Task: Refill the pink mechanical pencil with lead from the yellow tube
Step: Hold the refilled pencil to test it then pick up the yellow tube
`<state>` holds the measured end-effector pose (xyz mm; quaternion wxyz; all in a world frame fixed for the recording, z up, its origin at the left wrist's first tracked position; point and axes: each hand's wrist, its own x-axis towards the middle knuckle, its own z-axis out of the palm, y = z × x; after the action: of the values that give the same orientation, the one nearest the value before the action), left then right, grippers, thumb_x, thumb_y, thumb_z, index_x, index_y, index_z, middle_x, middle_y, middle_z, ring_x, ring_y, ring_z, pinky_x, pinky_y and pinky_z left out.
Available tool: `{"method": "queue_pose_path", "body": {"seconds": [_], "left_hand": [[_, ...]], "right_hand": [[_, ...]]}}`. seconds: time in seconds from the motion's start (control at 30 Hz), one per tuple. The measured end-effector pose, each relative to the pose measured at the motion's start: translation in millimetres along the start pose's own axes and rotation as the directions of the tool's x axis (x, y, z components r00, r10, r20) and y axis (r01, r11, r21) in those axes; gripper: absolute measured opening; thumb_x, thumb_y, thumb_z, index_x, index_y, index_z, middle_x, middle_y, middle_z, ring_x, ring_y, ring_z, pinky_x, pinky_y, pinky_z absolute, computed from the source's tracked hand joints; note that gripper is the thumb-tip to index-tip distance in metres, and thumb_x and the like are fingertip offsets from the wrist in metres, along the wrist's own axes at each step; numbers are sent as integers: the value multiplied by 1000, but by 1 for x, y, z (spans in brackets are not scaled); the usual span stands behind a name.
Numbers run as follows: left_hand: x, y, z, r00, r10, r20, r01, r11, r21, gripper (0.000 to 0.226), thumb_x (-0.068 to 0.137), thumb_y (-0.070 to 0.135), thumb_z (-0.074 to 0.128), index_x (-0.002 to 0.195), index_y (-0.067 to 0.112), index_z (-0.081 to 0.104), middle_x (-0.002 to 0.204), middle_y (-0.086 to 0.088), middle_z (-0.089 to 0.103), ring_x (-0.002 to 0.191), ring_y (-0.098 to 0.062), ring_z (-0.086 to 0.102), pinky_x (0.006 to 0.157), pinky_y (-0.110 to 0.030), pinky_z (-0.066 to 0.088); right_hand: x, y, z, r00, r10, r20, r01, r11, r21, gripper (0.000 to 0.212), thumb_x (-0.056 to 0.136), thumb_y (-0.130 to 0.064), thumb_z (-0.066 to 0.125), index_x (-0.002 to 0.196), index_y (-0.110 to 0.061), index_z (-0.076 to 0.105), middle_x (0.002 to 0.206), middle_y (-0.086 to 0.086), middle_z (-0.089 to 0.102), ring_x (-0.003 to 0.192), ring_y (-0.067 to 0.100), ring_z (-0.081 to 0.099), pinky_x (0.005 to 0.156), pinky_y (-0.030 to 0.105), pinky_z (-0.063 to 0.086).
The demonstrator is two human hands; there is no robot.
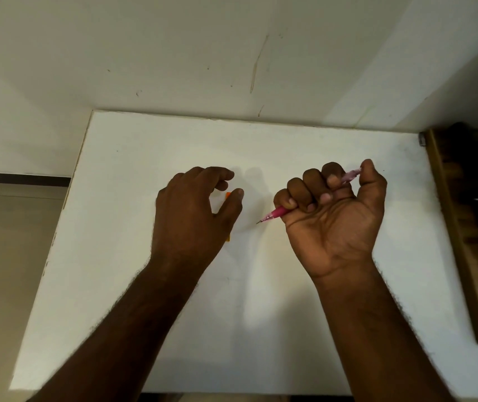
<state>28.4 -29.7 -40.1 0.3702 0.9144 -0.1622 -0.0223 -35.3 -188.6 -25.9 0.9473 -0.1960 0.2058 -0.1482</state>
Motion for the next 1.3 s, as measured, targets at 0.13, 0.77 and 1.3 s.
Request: {"method": "queue_pose_path", "body": {"seconds": [0.13,0.77,1.3], "left_hand": [[2,-1,-2,999,20,27,-19,1000,-5,39,86,53,68,115,27,69,103,12,71,97,-15,65,88,-45,52],[3,1,-5,996,54,70,-53,998,-20,66,62,61,81,114,22,72,103,8,73,95,-16,66,86,-45,52],[2,4,-4,996,51,71,-50,999,-19,65,63,63,80,115,25,71,106,9,72,98,-16,65,86,-47,52]], "right_hand": [[1,-3,-3,1000,-20,-2,20,999,35,49,98,-49,34,64,-15,43,54,-3,33,51,16,26,56,29,34],[-1,-3,-8,999,-40,18,37,992,124,47,98,-49,32,67,-16,42,55,-2,33,52,16,26,58,30,34],[0,-4,-8,998,-60,1,60,992,111,47,97,-46,30,63,-16,42,53,-3,32,50,16,26,58,29,34]]}}
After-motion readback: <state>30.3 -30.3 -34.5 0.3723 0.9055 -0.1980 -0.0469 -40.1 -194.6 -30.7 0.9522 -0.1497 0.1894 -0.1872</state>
